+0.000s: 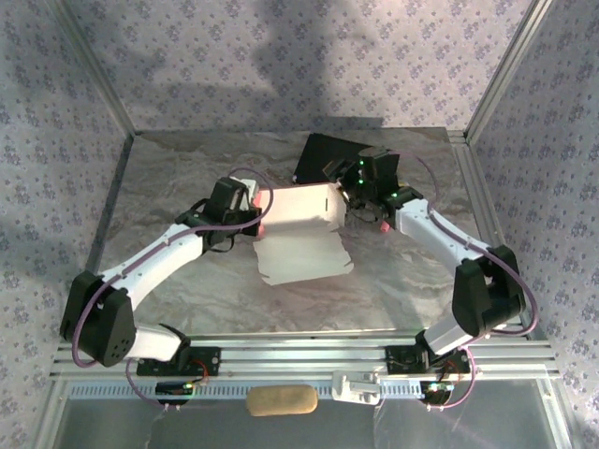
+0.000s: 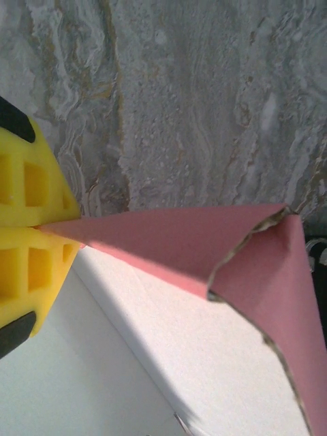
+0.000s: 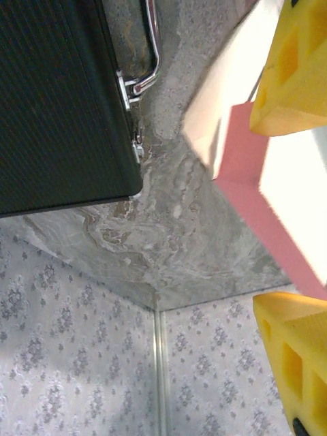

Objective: Fold the paper box

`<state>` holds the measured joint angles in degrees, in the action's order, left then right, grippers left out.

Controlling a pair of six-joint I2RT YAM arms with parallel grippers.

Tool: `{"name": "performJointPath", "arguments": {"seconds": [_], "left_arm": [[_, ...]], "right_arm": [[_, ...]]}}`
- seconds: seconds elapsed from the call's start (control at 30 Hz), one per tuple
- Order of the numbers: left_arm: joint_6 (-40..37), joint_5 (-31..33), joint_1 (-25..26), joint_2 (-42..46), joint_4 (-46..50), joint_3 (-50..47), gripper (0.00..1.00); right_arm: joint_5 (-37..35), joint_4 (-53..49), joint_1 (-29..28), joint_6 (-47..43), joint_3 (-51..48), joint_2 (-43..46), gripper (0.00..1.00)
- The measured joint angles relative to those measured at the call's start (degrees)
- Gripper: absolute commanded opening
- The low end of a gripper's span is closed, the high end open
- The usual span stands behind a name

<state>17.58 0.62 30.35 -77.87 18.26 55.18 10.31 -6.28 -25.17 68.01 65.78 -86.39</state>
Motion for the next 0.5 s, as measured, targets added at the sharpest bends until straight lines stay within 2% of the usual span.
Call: {"name": "performJointPath", "arguments": {"seconds": [0.07, 0.37, 0.5], "left_arm": [[-0.2, -0.3, -0.8, 0.0, -0.8, 0.2, 0.00], [0.9, -1.5, -2.7, 4.6, -4.8, -2.1, 0.00], [0.9, -1.5, -2.8, 5.2, -5.9, -2.1, 0.00]], "right_arm": [[-0.2, -1.8, -0.5, -0.9, -0.2, 3.1, 0.66], [-1.9, -10.4, -1.1, -4.3, -6.9, 21.5, 0.51], [-2.6, -12.5, -0.9, -5.5, -10.3, 24.9, 0.48]]}}
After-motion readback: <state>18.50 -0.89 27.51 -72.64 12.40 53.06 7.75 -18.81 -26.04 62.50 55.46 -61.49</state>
